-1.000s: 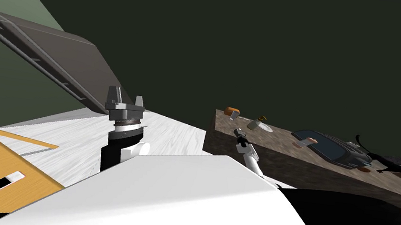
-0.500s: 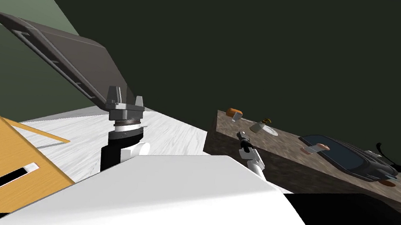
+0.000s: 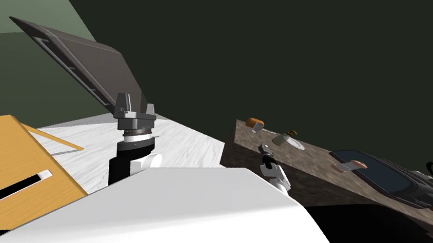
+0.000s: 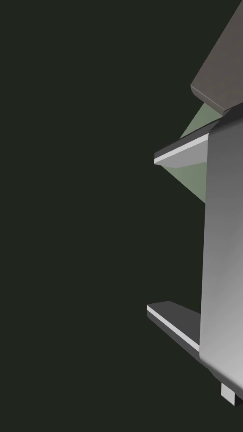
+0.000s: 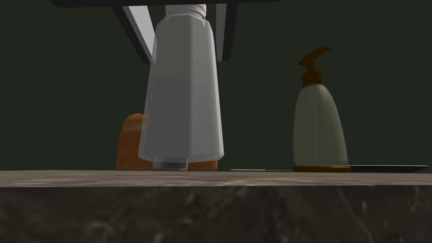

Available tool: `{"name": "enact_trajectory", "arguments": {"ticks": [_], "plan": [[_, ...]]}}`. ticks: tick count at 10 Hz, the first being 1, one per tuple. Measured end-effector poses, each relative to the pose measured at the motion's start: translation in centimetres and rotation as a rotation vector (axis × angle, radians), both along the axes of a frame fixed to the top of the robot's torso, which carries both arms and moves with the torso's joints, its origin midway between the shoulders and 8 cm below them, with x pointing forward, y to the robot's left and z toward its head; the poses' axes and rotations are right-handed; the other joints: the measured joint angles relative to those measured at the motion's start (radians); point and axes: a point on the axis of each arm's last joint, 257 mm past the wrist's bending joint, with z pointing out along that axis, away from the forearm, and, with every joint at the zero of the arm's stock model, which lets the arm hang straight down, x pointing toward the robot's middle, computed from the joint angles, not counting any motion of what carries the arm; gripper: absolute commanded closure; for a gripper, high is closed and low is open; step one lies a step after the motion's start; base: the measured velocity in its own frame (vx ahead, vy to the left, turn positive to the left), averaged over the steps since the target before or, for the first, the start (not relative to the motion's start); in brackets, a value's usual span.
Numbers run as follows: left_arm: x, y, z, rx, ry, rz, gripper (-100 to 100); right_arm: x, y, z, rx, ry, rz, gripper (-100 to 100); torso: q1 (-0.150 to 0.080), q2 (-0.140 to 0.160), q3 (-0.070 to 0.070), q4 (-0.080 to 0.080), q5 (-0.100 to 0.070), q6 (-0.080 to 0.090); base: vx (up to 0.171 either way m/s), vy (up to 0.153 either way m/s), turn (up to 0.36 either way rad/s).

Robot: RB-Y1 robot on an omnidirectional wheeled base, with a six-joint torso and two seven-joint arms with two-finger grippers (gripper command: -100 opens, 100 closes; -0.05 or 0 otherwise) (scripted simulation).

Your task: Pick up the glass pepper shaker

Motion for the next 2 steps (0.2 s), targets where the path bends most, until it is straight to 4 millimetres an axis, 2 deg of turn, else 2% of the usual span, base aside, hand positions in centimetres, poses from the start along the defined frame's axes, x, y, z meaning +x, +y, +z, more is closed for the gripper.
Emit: {"name": "enact_trajectory", "arguments": {"ticks": [1,2], "plan": [[0.00,0.00,0.00,0.000,0.000,0.000,0,0.33,0.26,0.99,-0.008,-0.013,0.005,100,0.001,0.000,0.000,0.001,0.001,-0.001,0.000,0.000,0.000],[0.00,0.00,0.00,0.000,0.000,0.000,0,0.44,0.27,1.21,-0.010,-0.016,0.005,0,0.001,0.000,0.000,0.000,0.000,-0.001,0.000,0.000,0.000]]}}
